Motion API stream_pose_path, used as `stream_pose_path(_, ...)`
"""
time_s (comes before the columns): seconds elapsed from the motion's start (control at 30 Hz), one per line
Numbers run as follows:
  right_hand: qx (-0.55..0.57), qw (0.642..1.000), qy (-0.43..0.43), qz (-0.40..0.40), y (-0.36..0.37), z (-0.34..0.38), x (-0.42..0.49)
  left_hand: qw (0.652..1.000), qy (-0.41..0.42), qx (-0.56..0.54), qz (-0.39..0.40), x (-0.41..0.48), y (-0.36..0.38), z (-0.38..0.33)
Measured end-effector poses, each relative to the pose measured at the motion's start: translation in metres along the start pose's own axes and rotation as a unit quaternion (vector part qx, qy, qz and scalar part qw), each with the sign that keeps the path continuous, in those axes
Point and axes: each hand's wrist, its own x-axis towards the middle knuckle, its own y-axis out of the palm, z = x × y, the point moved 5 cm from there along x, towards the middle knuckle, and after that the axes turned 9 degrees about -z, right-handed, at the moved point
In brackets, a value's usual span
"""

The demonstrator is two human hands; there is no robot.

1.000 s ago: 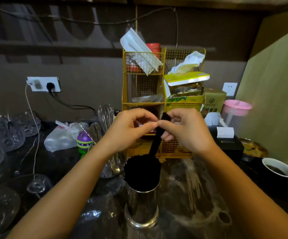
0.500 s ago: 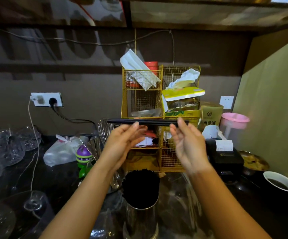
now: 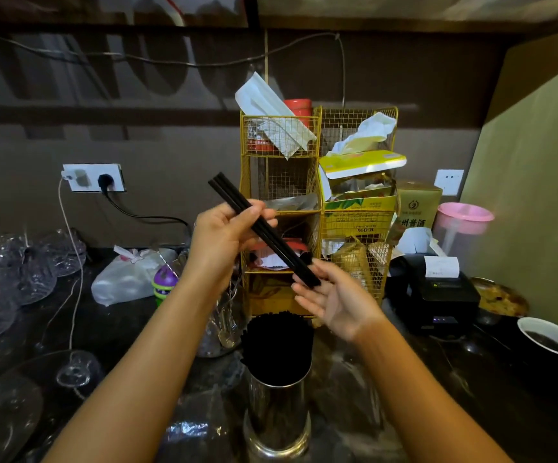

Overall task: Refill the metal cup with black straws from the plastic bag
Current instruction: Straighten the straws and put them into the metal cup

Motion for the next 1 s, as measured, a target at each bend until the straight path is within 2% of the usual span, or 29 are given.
stream_pose_path(0.07, -0.126, 0.989, -0.072, -0.002, 0.005, 0.014, -0.003, 0.999, 0.02, 0.038, 0.016, -0.002, 0.0, -0.007)
stream_pose_path(0.13, -0.231, 0.959, -0.162, -0.005, 0.017, 0.029, -0.01, 0.995, 0.028, 0.082, 0.045, -0.007, 0.0, -0.007)
stream_pose_path(0.27, -0.303, 0.898, -0.314, 0.049, 0.047, 0.043, -0.032, 0.98, 0.035, 0.163, 0.112, -0.025, 0.002, 0.01)
stream_pose_path(0.37, -0.373, 0.823, -0.421, 0.082, 0.064, 0.039, -0.049, 0.958, 0.055, 0.242, 0.143, -0.042, 0.001, 0.029)
stream_pose_path(0.43, -0.429, 0.771, -0.459, 0.103, 0.071, 0.029, -0.055, 0.949, 0.059, 0.271, 0.149, -0.051, -0.001, 0.04)
stream_pose_path(0.6, -0.53, 0.707, -0.456, 0.108, 0.064, -0.001, -0.046, 0.919, 0.088, 0.358, 0.136, -0.068, -0.006, 0.064)
stream_pose_path(0.77, -0.621, 0.663, -0.406, 0.1, 0.038, -0.033, -0.031, 0.88, 0.106, 0.441, 0.142, -0.087, -0.009, 0.09)
stream_pose_path(0.93, -0.659, 0.651, -0.365, 0.097, 0.013, -0.055, -0.026, 0.815, 0.165, 0.541, 0.127, -0.102, -0.008, 0.107)
stream_pose_path(1.0, -0.684, 0.645, -0.327, 0.094, 0.004, -0.063, -0.023, 0.8, 0.168, 0.561, 0.129, -0.106, -0.011, 0.112)
